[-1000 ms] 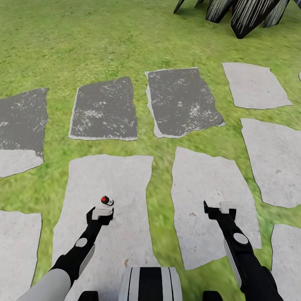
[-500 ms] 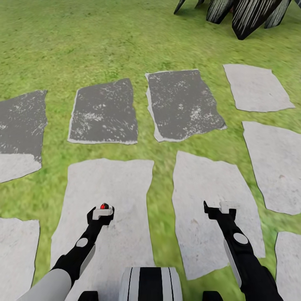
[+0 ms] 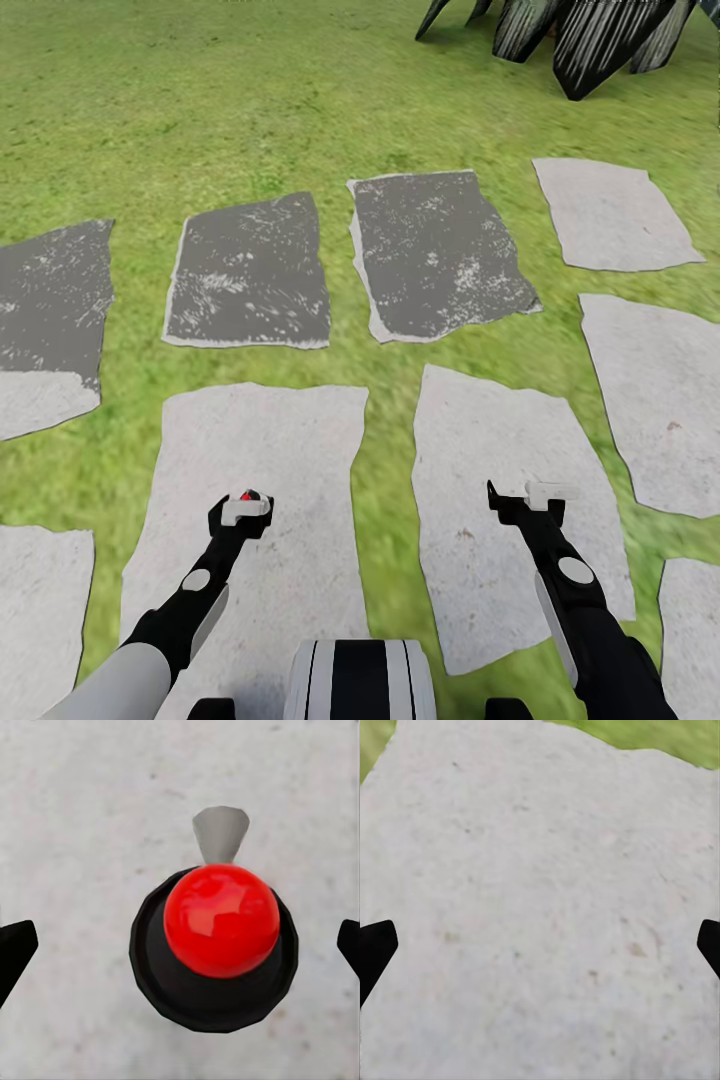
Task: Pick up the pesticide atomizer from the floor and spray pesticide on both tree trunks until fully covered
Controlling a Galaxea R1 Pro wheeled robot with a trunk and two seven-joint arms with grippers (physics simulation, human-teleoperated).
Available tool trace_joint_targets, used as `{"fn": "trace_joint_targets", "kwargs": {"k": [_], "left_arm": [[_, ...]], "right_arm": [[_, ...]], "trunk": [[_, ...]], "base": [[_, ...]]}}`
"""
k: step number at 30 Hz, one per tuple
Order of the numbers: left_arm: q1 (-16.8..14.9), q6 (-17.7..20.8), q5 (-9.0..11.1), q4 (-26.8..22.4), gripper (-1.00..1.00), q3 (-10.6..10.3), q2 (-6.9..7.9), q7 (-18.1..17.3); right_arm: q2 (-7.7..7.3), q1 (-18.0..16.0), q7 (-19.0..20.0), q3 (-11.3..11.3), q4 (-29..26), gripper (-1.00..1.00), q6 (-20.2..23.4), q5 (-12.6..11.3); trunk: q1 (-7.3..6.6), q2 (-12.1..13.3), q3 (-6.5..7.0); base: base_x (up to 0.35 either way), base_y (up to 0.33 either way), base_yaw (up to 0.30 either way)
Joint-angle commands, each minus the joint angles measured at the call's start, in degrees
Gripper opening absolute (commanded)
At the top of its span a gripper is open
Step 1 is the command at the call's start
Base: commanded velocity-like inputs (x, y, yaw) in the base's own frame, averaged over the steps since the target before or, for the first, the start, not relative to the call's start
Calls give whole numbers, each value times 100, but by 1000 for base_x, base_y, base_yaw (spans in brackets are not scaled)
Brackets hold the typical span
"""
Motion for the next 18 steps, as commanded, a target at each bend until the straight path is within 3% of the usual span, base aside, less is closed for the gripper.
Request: {"fn": "trace_joint_targets", "kwargs": {"k": [1,18], "left_arm": [[-2,-1,0,0,100,0,0,0],[1,-2,0,0,100,0,0,-1]], "right_arm": [[-1,0,0,0,0,100,-1,0],[1,0,2,0,0,100,-1,0]], "trunk": [[0,0,2],[0,0,40]], "base": [[0,0,0],[0,0,-14]]}}
